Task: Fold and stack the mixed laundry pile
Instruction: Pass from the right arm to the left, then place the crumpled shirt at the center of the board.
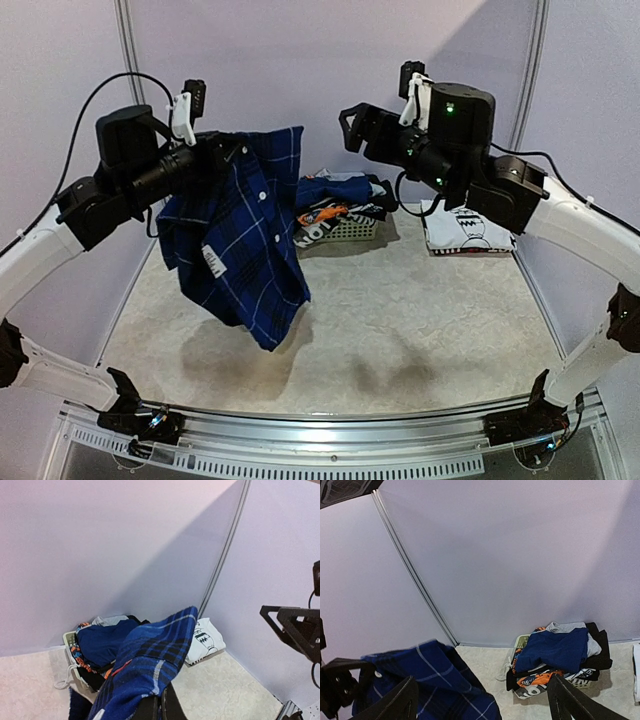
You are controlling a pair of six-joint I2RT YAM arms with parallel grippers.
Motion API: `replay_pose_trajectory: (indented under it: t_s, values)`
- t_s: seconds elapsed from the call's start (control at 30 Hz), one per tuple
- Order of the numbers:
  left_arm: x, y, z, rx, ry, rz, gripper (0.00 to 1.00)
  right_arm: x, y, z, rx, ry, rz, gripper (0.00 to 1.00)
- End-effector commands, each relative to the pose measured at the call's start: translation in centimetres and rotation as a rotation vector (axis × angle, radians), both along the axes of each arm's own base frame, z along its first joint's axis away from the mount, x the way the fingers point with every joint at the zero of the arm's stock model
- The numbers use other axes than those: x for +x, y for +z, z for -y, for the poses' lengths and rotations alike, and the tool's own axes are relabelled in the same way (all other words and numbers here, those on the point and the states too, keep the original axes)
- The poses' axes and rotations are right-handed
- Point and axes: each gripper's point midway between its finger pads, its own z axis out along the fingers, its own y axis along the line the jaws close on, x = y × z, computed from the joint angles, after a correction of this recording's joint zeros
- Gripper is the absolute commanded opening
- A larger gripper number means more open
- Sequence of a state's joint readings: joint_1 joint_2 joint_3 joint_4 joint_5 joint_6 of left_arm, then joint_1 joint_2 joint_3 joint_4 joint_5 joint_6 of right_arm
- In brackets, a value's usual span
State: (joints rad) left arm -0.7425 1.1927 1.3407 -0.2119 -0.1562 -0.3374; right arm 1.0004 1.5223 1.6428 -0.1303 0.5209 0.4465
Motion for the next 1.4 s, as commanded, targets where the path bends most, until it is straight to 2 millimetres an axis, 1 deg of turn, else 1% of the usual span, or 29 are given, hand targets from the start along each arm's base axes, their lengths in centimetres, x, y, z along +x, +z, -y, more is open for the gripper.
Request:
replay_pose_trajectory:
  t_s: [0.0, 0.03, 0.07, 0.1, 0.2, 0.23, 0.3, 0.37, 0.4, 0.43, 0.47, 0.53, 0.63, 0.73, 0.77, 0.8, 0.87, 0.9, 0.97, 1.0, 1.03, 1.07, 1.1, 1.17, 1.2, 1.23, 1.27, 1.33, 1.37]
  values:
    - [-0.5, 3.7, -0.7, 0.028, 0.007, 0.052, 0.0, -1.8, 1.3, 1.9, -0.042, 0.041, 0.067, 0.9]
    - [-0.6, 4.2, -0.6, 0.029, 0.006, 0.056, 0.0, -2.4, 1.2, 2.0, -0.066, 0.071, 0.078, 0.9]
    - [-0.8, 4.7, -0.3, 0.032, -0.001, 0.062, 0.0, -3.0, 0.6, 1.6, -0.108, 0.116, 0.089, 0.91]
    - [-1.1, 5.0, -0.1, 0.036, -0.006, 0.067, 0.0, -4.1, 0.4, 1.4, -0.134, 0.18, 0.105, 0.91]
    - [-1.2, 5.3, 0.8, 0.052, -0.005, 0.066, 0.0, -6.8, -2.7, -0.3, -0.251, 0.378, 0.135, 0.91]
    - [-1.1, 5.3, 1.0, 0.058, 0.004, 0.06, 0.0, -8.1, -3.6, -0.9, -0.275, 0.459, 0.147, 0.92]
    - [-1.0, 5.4, 1.7, 0.077, 0.019, 0.054, 0.0, -9.7, -5.6, -1.8, -0.313, 0.576, 0.147, 0.94]
    - [-1.1, 5.7, 2.6, 0.104, 0.023, 0.047, 0.0, -10.2, -7.4, -2.3, -0.351, 0.625, 0.111, 0.97]
    - [-1.4, 6.5, 3.0, 0.11, 0.022, 0.052, 0.0, -10.2, -8.3, -2.4, -0.369, 0.632, 0.088, 0.98]
    - [-1.6, 6.1, 3.5, 0.142, 0.024, 0.042, 0.0, -10.1, -8.9, -2.3, -0.383, 0.626, 0.067, 0.99]
    - [-2.2, 6.8, 3.8, 0.16, 0.027, 0.048, 0.0, -9.9, -9.4, -2.1, -0.393, 0.613, 0.05, 0.99]
    - [-3.0, 6.5, 3.9, 0.22, 0.057, 0.036, 0.0, -9.7, -10.0, -1.3, -0.398, 0.574, 0.022, 0.99]
    - [-3.8, 5.7, 4.5, 0.25, 0.065, -0.003, 0.0, -8.8, -10.0, 1.9, -0.386, 0.431, -0.016, 0.99]
    - [-4.0, 3.7, 6.1, 0.289, 0.032, -0.064, 0.0, -8.2, -9.1, 6.1, -0.354, 0.258, -0.061, 0.99]
    - [-3.7, 2.8, 6.9, 0.313, 0.028, -0.078, 0.0, -8.1, -9.2, 7.3, -0.343, 0.206, -0.09, 0.99]
    - [-3.3, 1.6, 7.4, 0.347, 0.037, -0.093, 0.0, -8.2, -8.7, 8.6, -0.325, 0.165, -0.092, 0.99]
    - [-1.4, -1.8, 8.3, 0.425, 0.088, -0.135, 0.0, -8.2, -8.5, 10.2, -0.291, 0.104, -0.107, 0.99]
    - [-0.4, -4.0, 9.2, 0.451, 0.089, -0.163, 0.0, -8.2, -8.4, 10.9, -0.28, 0.079, -0.108, 0.99]
    - [1.4, -9.7, 12.3, 0.527, 0.045, -0.238, 0.0, -8.0, -8.8, 11.8, -0.263, 0.038, -0.113, 0.99]
    - [2.2, -13.0, 13.7, 0.582, 0.034, -0.292, 0.0, -7.9, -9.1, 12.1, -0.258, 0.015, -0.12, 0.99]
    - [2.7, -15.8, 14.9, 0.618, 0.017, -0.344, 0.0, -7.8, -9.5, 12.4, -0.256, -0.002, -0.127, 0.99]
    - [3.1, -19.4, 16.1, 0.659, 0.0, -0.396, 0.0, -7.7, -10.0, 12.5, -0.261, -0.011, -0.138, 0.99]
    - [3.3, -22.7, 17.2, 0.682, -0.024, -0.446, 0.0, -7.7, -10.5, 12.5, -0.265, -0.013, -0.15, 0.99]
    - [3.6, -28.2, 18.7, 0.706, -0.069, -0.533, 0.0, -7.8, -11.8, 12.3, -0.287, -0.003, -0.175, 0.99]
    - [3.8, -30.3, 19.3, 0.706, -0.093, -0.572, 0.0, -7.8, -12.7, 12.0, -0.304, 0.013, -0.191, 0.99]
    - [4.0, -32.1, 19.6, 0.708, -0.11, -0.607, 0.0, -8.0, -13.5, 11.7, -0.318, 0.033, -0.203, 0.99]
    - [4.2, -33.4, 19.7, 0.707, -0.118, -0.635, 0.0, -8.1, -14.3, 11.2, -0.333, 0.055, -0.216, 0.99]
    - [4.6, -34.8, 19.9, 0.707, -0.127, -0.658, 0.0, -8.4, -15.8, 10.4, -0.361, 0.101, -0.24, 0.98]
    - [4.7, -34.9, 20.0, 0.707, -0.131, -0.655, 0.0, -8.6, -16.7, 9.9, -0.375, 0.126, -0.256, 0.98]
